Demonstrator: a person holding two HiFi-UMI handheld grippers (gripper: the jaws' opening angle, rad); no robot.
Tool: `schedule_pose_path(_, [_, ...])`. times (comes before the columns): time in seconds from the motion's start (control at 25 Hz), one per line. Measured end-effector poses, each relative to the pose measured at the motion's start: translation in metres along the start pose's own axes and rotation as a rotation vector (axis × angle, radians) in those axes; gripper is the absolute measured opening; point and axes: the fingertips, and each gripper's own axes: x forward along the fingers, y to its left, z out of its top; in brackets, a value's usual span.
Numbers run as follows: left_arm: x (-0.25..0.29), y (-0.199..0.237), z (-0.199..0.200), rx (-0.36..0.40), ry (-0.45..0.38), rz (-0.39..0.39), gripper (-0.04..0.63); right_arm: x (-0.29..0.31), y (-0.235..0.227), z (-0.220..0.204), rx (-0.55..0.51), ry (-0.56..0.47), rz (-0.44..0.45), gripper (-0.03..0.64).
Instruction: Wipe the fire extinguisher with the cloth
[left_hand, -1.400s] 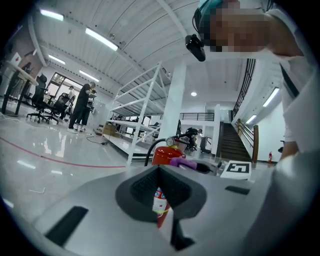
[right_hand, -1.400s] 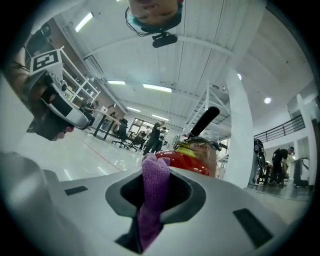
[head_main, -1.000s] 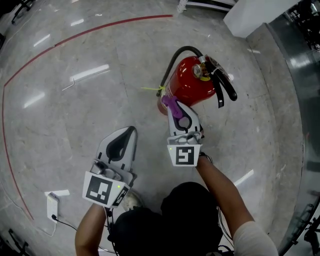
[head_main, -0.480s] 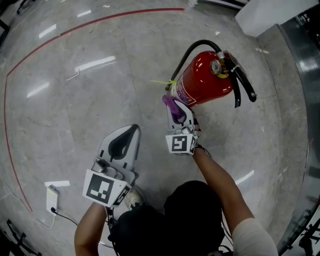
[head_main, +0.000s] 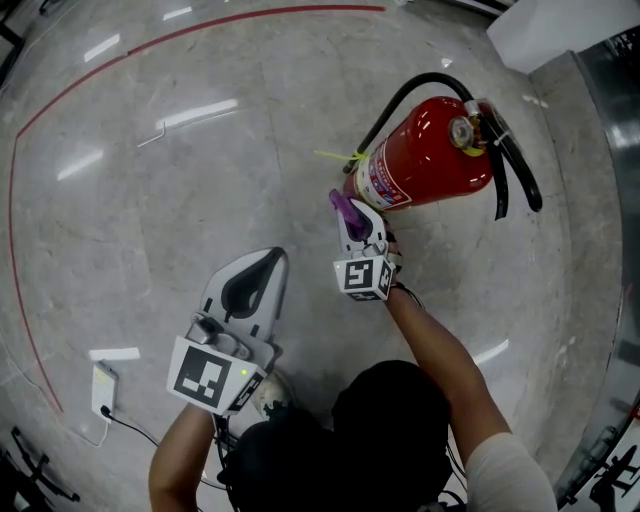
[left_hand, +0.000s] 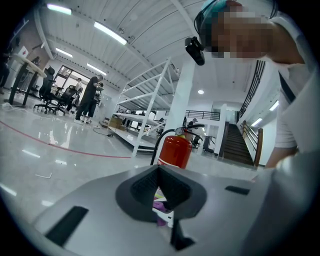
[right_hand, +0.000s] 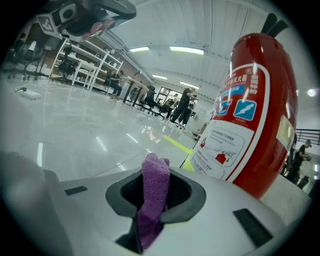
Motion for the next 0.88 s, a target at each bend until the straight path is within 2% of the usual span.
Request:
schedule_pose_path(0.2, [-0.003,0.004,-0.008,0.024,0.01,-0.006,0.003,-0.017,0.013,0.017,0.047,-0.035,0.109,0.067])
schedule_pose_path(0.32, [-0.005,0.007,-0.013,0.025,0.012,-0.024,0.003,-0.043,0.013,0.051,0.112,-0.123,0.225,0.066])
schedule_pose_path(0.44, [0.0,0.001,-0.014,0.027,0.012,-0.066,0.003,-0.076,0.001,0.091,0.227,-0.25,0.377,0.067])
schedule_pose_path(0.52, [0.005,-0.005,-0.01,0.034,0.004,-0.103,0.003,-0.097,-0.013,0.122,0.315,-0.336,0.475,0.066])
schedule_pose_path(0.6, [0.011,-0.012,-0.003,0.047,-0.01,-0.148,0.003,-0.114,-0.027,0.144,0.342,-0.381,0.551,0.066])
schedule_pose_path(0.8, [0.018,-0.044,0.014,0.081,-0.057,-0.32,0.003,-0.146,-0.054,0.177,0.316,-0.439,0.646,0.066])
schedule_pose_path(0.88, [0.018,-0.059,0.014,0.075,-0.039,-0.395,0.005,-0.155,-0.059,0.183,0.297,-0.449,0.671,0.067])
